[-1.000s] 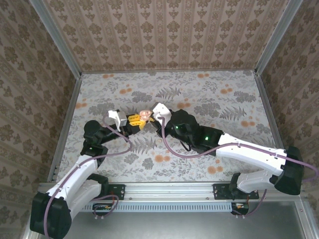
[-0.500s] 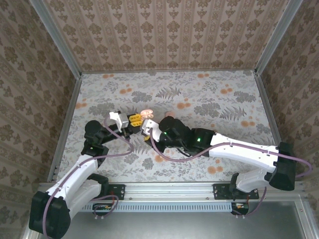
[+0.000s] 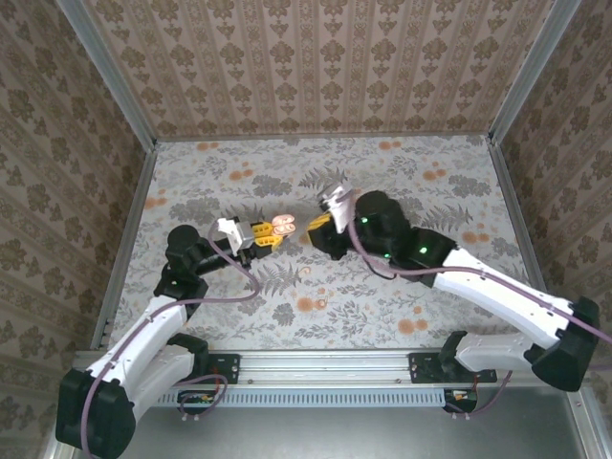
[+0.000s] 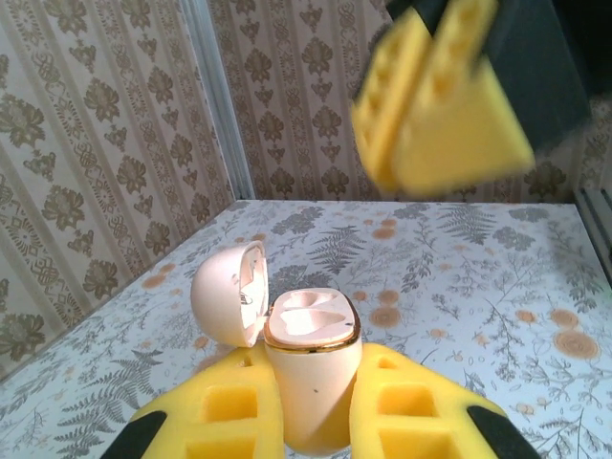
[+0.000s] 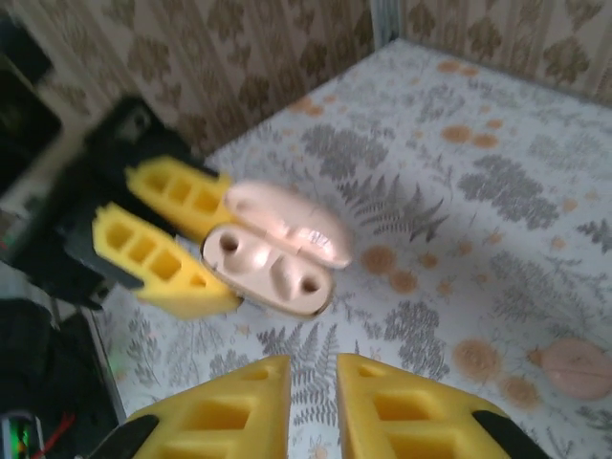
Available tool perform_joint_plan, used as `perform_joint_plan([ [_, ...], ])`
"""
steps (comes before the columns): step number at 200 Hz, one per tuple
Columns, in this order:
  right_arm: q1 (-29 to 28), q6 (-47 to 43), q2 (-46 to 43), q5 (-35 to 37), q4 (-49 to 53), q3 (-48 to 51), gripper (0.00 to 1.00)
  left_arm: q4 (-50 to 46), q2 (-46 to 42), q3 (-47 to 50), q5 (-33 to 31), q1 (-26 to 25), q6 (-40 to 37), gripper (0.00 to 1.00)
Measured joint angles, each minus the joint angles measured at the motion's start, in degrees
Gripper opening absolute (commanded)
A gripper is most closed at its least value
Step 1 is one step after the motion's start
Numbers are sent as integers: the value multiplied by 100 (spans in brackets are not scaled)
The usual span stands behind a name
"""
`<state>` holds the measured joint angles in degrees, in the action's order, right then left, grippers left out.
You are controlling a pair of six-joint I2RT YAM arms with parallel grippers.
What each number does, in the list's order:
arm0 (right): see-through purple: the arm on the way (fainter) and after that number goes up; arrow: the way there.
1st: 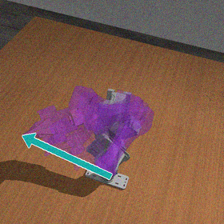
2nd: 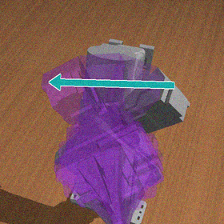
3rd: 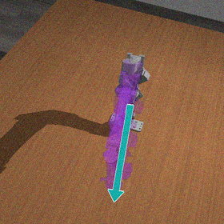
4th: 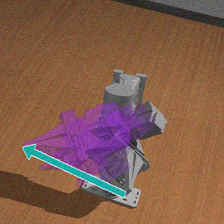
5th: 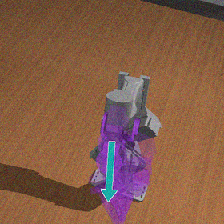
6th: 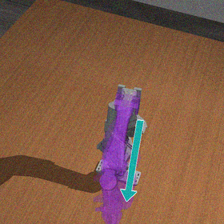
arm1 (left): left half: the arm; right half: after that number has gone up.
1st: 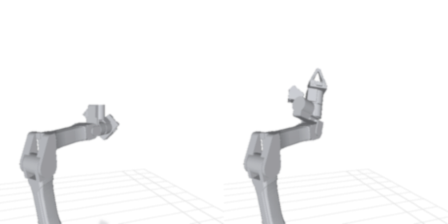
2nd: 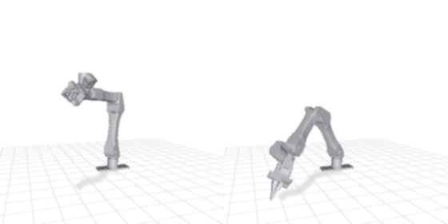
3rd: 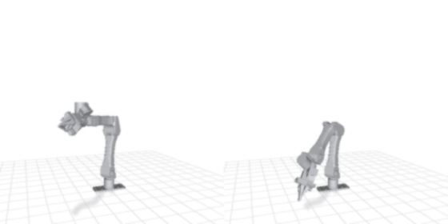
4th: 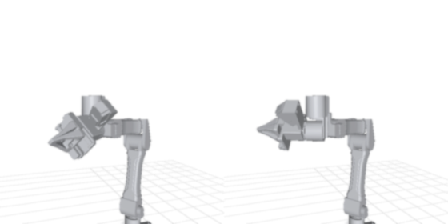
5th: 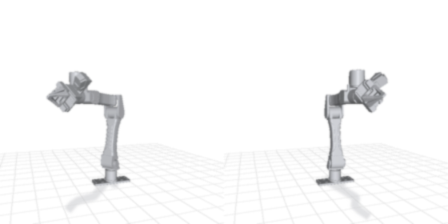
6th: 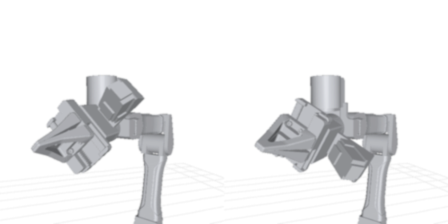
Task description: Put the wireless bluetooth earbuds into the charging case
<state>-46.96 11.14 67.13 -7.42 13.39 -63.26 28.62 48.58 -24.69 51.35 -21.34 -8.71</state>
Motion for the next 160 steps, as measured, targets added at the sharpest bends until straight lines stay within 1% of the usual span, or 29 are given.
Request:
perform_joint_plan([
  [30,640,728,-398,-479,-52,0,27,7,-26,-81,227,-81,-369,0],
  [44,911,1064,-431,-686,-81,0,28,-105,-131,-160,227,-267,-699,0],
  [62,1152,1425,-407,-938,-120,0,29,-542,-330,-431,133,-621,-1296,0],
  [78,1241,1663,-352,-1117,-168,0,31,-754,-507,-623,81,-822,-1751,0],
  [113,1246,2006,-96,-1517,-286,0,32,-1019,-654,-809,-114,-988,-2461,0],
  [136,1246,2109,52,-1663,-289,0,32,-1158,-654,-809,-214,-1067,-2752,0],
  [160,1248,2190,203,-1690,-140,-31,30,-1338,-647,-839,-363,-1088,-2874,0],
])
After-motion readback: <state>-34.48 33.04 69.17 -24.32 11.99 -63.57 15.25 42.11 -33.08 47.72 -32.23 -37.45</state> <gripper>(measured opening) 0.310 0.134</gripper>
